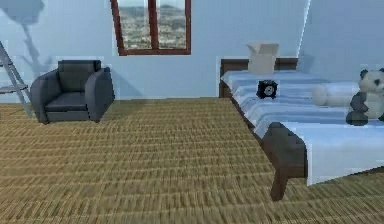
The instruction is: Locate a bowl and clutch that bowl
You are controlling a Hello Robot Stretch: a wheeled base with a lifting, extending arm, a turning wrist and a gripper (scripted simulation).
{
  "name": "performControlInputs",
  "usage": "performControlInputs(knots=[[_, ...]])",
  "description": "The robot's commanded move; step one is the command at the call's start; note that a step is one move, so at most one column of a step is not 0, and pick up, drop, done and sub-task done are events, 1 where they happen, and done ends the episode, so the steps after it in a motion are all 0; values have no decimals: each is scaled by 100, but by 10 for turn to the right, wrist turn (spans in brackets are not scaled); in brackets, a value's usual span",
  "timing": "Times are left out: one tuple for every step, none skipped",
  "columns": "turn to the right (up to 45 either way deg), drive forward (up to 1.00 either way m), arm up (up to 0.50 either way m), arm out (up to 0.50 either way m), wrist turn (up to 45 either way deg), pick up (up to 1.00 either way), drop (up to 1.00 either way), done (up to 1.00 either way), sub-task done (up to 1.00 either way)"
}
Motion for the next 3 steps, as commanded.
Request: performControlInputs(knots=[[0,65,0,0,0,0,0,0,0],[-450,0,0,0,0,0,0,0,0],[-300,0,0,0,0,0,0,0,0]])
